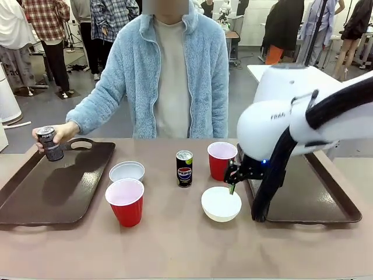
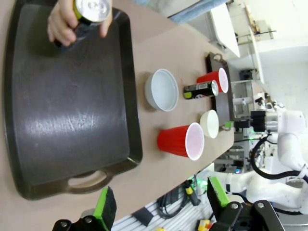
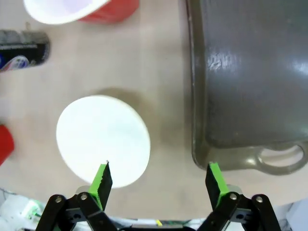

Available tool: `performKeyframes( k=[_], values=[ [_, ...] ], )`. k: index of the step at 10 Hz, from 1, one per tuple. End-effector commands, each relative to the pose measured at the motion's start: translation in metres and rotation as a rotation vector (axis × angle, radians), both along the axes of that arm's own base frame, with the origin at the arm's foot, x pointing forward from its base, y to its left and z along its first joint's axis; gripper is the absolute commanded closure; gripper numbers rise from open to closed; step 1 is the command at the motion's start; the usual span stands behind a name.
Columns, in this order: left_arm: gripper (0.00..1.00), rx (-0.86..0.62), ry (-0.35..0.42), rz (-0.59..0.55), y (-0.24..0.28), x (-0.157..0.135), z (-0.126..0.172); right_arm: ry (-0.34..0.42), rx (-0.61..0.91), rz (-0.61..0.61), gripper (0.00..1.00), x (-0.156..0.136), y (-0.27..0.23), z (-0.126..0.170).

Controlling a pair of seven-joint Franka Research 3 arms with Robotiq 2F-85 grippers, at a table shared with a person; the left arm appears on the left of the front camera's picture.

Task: Prepare tableware on both trays.
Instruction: Pick up a Picnic Bowl from the table and place it on a Handle tray.

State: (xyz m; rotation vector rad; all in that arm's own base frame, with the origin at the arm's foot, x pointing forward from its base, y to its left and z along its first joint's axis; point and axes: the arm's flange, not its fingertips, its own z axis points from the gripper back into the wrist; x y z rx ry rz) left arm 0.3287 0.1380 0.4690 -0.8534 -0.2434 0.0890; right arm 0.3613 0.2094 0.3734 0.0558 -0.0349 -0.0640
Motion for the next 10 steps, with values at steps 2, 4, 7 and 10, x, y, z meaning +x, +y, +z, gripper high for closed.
performKeyframes(
  k=[2, 4, 7, 10],
  values=[
    [0.0, -0.02, -0.014, -0.004, 0.001, 0.0, 0.0, -0.004, -0.013, 0.004, 0.0, 0.008, 0.014, -0.035],
    [0.0, -0.02, -0.014, -0.004, 0.001, 0.0, 0.0, -0.031, -0.007, 0.029, 0.0, 0.005, 0.023, -0.04],
    [0.0, -0.02, -0.014, -0.004, 0.001, 0.0, 0.0, -0.055, -0.016, 0.041, 0.0, 0.003, 0.028, -0.041],
    [0.0, -0.02, -0.014, -0.004, 0.001, 0.0, 0.0, -0.041, -0.023, 0.064, 0.69, 0.005, 0.03, -0.043]
  ],
)
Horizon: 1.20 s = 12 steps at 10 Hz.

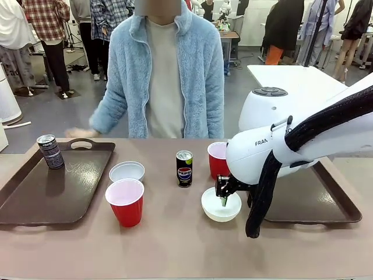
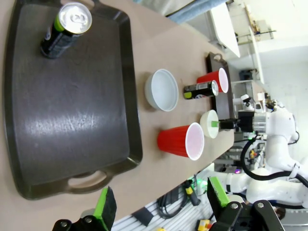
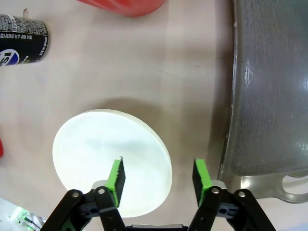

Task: Prepare tableware on both trays.
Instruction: Pick up a Picnic Bowl from the table and place it on a Handle tray.

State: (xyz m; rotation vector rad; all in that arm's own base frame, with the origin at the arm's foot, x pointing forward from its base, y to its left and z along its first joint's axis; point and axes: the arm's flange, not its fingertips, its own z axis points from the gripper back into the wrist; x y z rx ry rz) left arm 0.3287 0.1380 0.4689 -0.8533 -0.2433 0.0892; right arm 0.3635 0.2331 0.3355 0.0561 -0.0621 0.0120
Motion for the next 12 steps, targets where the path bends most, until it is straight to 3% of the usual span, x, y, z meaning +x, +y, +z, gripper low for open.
performKeyframes(
  k=[1, 8, 9, 12],
  values=[
    [0.0, -0.02, -0.014, -0.004, 0.001, 0.0, 0.0, -0.014, -0.019, -0.006, 1.0, 0.001, 0.006, -0.004],
    [0.0, -0.02, -0.014, -0.004, 0.001, 0.0, 0.0, -0.025, -0.008, 0.004, 1.0, -0.008, 0.006, 0.01],
    [0.0, -0.02, -0.014, -0.004, 0.001, 0.0, 0.0, 0.02, -0.009, -0.004, 1.0, -0.008, 0.006, 0.016],
    [0.0, -0.02, -0.014, -0.004, 0.001, 0.0, 0.0, 0.043, 0.065, 0.014, 1.0, -0.017, -0.004, 0.082]
  ],
)
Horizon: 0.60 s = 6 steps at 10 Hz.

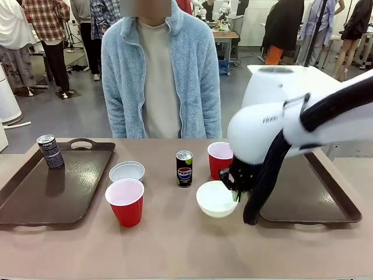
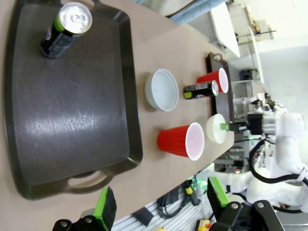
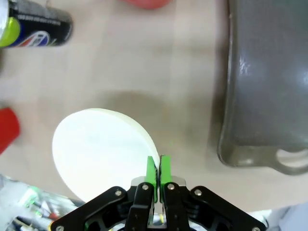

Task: Prepare tableware on both trays.
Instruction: Pick up a Picnic Bowl from the table and place it on a Handle tray.

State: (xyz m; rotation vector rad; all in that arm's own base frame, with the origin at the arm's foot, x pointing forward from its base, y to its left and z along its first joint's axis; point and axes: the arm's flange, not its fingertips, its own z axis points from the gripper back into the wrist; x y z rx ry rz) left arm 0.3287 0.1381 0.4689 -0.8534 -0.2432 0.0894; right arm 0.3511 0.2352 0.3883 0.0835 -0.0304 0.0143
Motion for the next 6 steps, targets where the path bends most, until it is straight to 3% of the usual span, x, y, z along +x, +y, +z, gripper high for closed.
performKeyframes(
  k=[1, 3, 4, 6],
  values=[
    [0.0, -0.02, -0.015, -0.004, 0.001, 0.0, 0.0, -0.003, 0.05, -0.003, 1.0, -0.001, -0.013, 0.05],
    [0.0, -0.02, -0.015, -0.004, 0.001, 0.0, 0.0, 0.012, 0.003, -0.035, 1.0, 0.02, -0.038, 0.068],
    [0.0, -0.02, -0.015, -0.004, 0.001, 0.0, 0.0, 0.046, -0.053, -0.014, 1.0, 0.036, -0.063, 0.074],
    [0.0, -0.02, -0.015, -0.004, 0.001, 0.0, 0.0, 0.045, -0.081, -0.033, 1.0, 0.07, -0.132, 0.094]
  ],
)
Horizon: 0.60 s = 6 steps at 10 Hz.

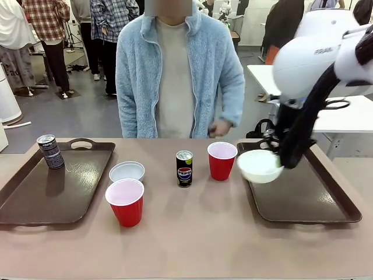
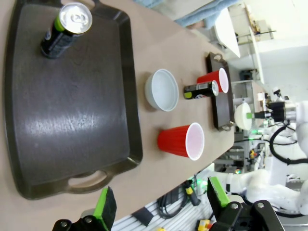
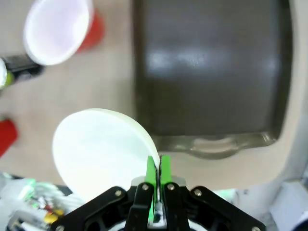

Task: Prepare tableware on both trays.
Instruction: Pick up a Picnic Bowl from the table and place it on a Handle tray.

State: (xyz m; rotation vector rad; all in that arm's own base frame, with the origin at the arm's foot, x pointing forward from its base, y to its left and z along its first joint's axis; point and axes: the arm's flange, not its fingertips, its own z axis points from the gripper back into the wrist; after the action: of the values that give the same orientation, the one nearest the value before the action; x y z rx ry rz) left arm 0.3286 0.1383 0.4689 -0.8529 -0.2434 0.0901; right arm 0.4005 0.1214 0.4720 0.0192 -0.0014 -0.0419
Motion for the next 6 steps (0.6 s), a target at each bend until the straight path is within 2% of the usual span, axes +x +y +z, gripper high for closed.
performKeyframes(
  k=[1, 4, 6],
  values=[
    [0.0, -0.02, -0.015, -0.005, 0.0, 0.0, 0.0, 0.013, -0.015, 0.032, 1.0, 0.029, -0.049, 0.018],
    [0.0, -0.02, -0.015, -0.005, 0.0, 0.0, 0.0, 0.016, 0.024, -0.023, 1.0, 0.037, -0.108, 0.021],
    [0.0, -0.02, -0.015, -0.005, 0.0, 0.0, 0.0, -0.005, 0.0, -0.007, 1.0, 0.033, -0.096, 0.021]
  ],
)
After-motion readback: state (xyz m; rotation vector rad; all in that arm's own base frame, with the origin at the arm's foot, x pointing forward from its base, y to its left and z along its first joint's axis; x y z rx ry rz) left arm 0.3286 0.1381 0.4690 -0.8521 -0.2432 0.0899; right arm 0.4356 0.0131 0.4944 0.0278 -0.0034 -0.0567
